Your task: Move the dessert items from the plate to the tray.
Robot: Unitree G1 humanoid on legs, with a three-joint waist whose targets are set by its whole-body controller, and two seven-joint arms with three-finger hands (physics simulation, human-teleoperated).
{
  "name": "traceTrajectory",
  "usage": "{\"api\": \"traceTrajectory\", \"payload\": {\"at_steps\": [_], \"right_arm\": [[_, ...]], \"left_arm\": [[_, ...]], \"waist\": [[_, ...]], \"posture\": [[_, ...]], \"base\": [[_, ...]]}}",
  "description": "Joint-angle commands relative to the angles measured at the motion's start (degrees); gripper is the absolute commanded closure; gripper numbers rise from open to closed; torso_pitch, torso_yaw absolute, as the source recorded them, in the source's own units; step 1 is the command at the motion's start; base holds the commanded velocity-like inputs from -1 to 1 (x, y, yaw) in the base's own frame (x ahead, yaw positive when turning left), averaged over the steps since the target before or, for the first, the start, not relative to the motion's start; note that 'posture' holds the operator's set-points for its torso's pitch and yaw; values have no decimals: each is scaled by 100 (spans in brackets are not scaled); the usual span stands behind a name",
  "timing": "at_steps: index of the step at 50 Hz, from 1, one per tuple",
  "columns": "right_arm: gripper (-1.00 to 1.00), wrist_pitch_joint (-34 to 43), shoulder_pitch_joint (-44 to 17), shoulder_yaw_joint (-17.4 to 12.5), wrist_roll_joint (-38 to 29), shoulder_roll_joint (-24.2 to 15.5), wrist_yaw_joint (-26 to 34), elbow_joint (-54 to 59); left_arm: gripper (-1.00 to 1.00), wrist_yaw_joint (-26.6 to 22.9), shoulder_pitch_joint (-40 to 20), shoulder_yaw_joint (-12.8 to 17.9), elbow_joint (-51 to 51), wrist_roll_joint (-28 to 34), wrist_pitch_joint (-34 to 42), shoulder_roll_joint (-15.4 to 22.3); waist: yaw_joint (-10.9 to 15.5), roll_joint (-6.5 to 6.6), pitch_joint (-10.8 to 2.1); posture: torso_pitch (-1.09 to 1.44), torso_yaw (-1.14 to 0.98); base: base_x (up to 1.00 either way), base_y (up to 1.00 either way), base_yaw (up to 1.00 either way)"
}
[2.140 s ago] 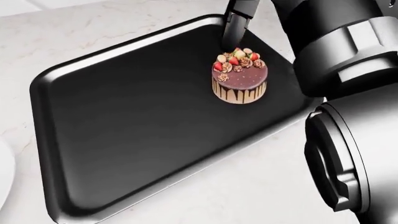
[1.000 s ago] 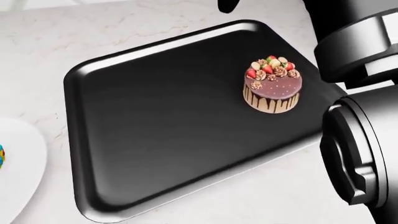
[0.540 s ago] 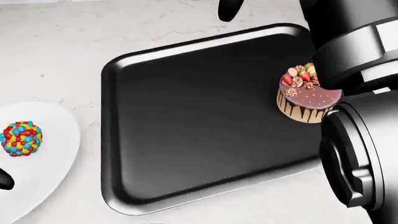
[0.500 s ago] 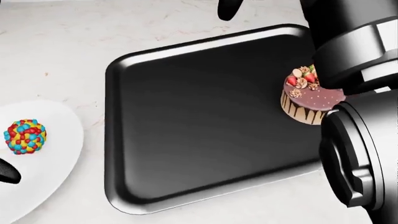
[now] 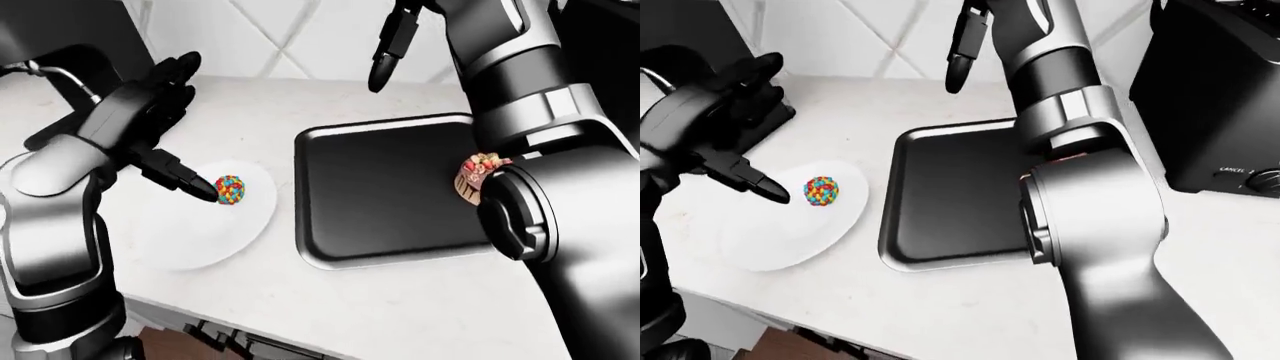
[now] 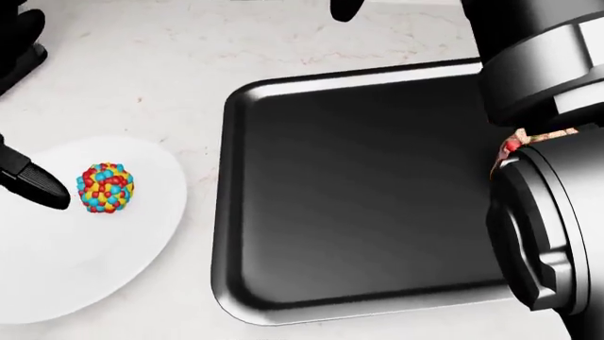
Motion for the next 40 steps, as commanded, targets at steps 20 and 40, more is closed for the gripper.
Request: {"api": "traceTrajectory", "payload": {"at_steps": [20, 40], "right_arm": [[-100, -29, -144, -48, -7, -62, -106, -301], [-100, -38, -85, -47, 9, -38, -116, -298]], "left_arm": [[-100, 41, -107, -64, 540, 232, -901, 11], [-100, -328, -107, -389, 652, 869, -1314, -271]], "waist": [[158, -68, -195], [282, -105, -231]], "posture": [[0, 42], [0, 42]], "base": [[0, 0, 0], [0, 0, 0]]}}
